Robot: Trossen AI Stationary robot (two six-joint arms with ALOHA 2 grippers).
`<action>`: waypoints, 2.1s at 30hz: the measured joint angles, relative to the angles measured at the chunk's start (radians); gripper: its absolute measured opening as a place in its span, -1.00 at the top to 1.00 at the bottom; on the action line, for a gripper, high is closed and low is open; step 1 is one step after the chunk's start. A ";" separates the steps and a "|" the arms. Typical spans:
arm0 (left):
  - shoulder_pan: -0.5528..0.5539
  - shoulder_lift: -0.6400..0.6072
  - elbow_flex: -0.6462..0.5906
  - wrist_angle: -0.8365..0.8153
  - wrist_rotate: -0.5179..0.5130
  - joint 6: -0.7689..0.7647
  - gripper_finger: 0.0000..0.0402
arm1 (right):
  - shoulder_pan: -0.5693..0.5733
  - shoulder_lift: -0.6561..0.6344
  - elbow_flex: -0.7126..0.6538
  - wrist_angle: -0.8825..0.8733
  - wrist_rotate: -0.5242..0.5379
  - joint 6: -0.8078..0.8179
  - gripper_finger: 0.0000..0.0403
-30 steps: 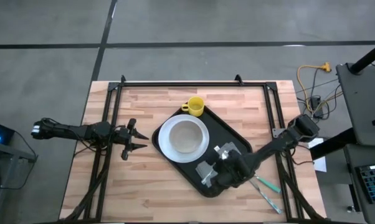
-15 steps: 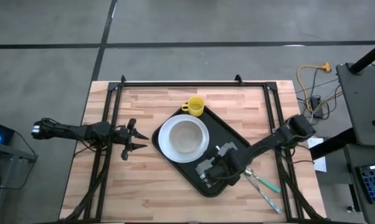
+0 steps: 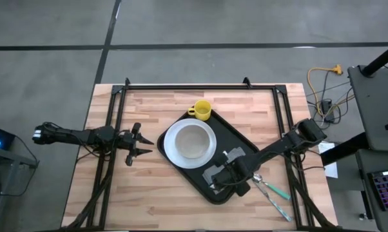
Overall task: Set up tray
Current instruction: Put the white and blue fork on top of the gray napkin on the black serving tray, then put the blue spoon to the left of the white and blue fork on the gray napkin on the black tray
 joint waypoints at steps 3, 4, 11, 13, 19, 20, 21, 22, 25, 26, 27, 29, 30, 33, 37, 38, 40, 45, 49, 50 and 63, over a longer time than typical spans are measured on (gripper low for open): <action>0.000 0.000 0.000 0.000 0.000 0.000 0.32 | -0.001 0.000 -0.010 0.012 -0.004 0.007 0.94; 0.000 0.000 0.000 0.000 0.000 0.000 0.32 | -0.002 0.000 -0.012 0.012 -0.005 0.007 0.94; 0.000 0.000 0.000 0.000 0.000 0.000 0.32 | -0.020 0.000 -0.032 0.016 -0.005 -0.008 0.94; 0.000 0.000 0.000 0.000 0.000 0.000 0.32 | -0.025 0.000 -0.039 0.016 -0.005 -0.008 0.94; 0.000 0.000 0.000 0.000 0.000 0.000 0.32 | -0.036 0.000 -0.064 0.021 -0.005 -0.008 0.94; 0.000 0.000 0.000 0.000 0.000 0.000 0.32 | -0.037 0.000 -0.070 0.032 -0.005 -0.008 0.94; 0.000 0.000 0.000 0.000 0.000 0.000 0.32 | -0.038 0.000 -0.074 0.039 -0.005 -0.008 0.94; 0.000 0.000 0.000 0.000 0.000 0.000 0.32 | -0.039 0.000 -0.077 0.042 -0.005 -0.008 0.94; 0.000 0.000 0.000 0.000 0.000 0.000 0.32 | -0.041 0.000 -0.082 0.045 -0.005 -0.009 0.94; 0.000 0.000 0.000 0.000 0.000 0.000 0.32 | -0.043 0.000 -0.084 0.046 -0.005 -0.011 0.94; 0.000 0.000 0.000 0.000 0.000 0.000 0.32 | -0.044 0.000 -0.087 0.047 -0.005 -0.012 0.94; 0.000 0.000 0.000 0.000 0.000 0.000 0.32 | -0.049 0.000 -0.094 0.050 -0.005 -0.012 0.94; 0.000 0.000 0.000 0.000 0.000 0.000 0.32 | -0.052 0.000 -0.098 0.052 -0.005 -0.012 0.94; 0.000 0.000 0.000 0.000 0.000 0.000 0.32 | -0.059 0.001 -0.109 0.055 -0.005 -0.012 0.94; 0.000 0.000 0.000 0.000 0.000 0.000 0.32 | -0.063 0.002 -0.114 0.056 -0.004 -0.013 0.94; 0.000 0.000 0.000 0.000 0.000 0.000 0.32 | -0.063 0.002 -0.116 0.056 -0.004 -0.016 0.94; 0.000 0.000 0.000 0.000 0.000 0.000 0.32 | -0.062 0.002 -0.116 0.056 0.001 -0.017 0.93; 0.000 0.000 0.000 0.000 0.000 0.000 0.32 | -0.062 0.002 -0.116 0.056 0.003 -0.017 0.93; 0.000 0.000 0.000 0.000 0.000 0.000 0.32 | -0.063 0.002 -0.117 0.056 0.003 -0.019 0.87; 0.000 0.000 0.000 0.000 0.000 0.000 0.32 | -0.063 0.002 -0.117 0.056 0.003 -0.019 0.83; 0.000 0.000 0.000 0.000 0.000 0.000 0.32 | -0.066 0.002 -0.119 0.056 0.003 -0.020 0.57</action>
